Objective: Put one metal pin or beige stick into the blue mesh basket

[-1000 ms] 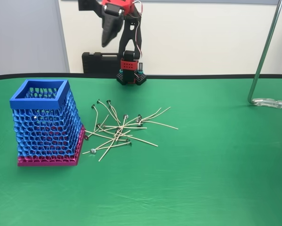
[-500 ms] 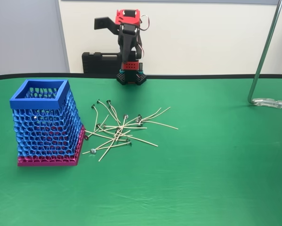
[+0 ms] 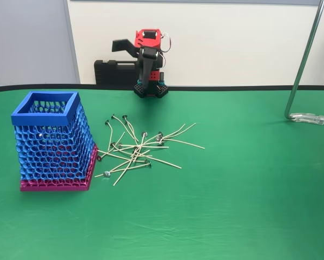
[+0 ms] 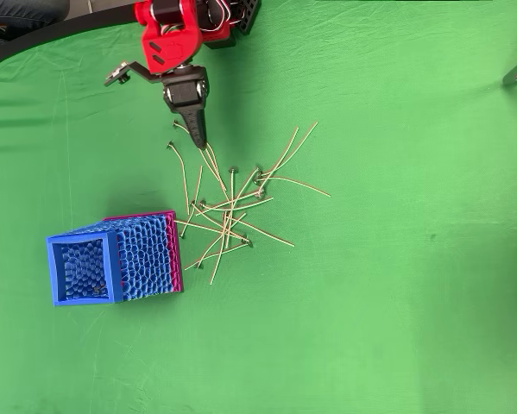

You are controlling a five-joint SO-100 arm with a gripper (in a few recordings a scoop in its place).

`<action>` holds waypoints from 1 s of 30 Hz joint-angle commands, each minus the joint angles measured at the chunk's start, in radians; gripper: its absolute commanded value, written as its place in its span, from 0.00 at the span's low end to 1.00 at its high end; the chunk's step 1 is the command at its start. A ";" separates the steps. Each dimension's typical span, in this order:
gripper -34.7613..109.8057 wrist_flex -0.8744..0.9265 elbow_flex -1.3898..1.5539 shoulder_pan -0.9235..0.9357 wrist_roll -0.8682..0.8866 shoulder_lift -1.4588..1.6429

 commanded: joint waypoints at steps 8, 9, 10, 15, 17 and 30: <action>0.24 -0.043 0.204 -0.006 0.017 0.173; 0.24 -0.043 0.218 -0.006 0.018 0.186; 0.24 -0.046 0.233 -0.008 0.018 0.199; 0.24 -0.061 0.318 -0.011 0.031 0.278; 0.24 -0.066 0.348 -0.011 0.029 0.296; 0.25 0.160 0.360 -0.009 0.094 0.305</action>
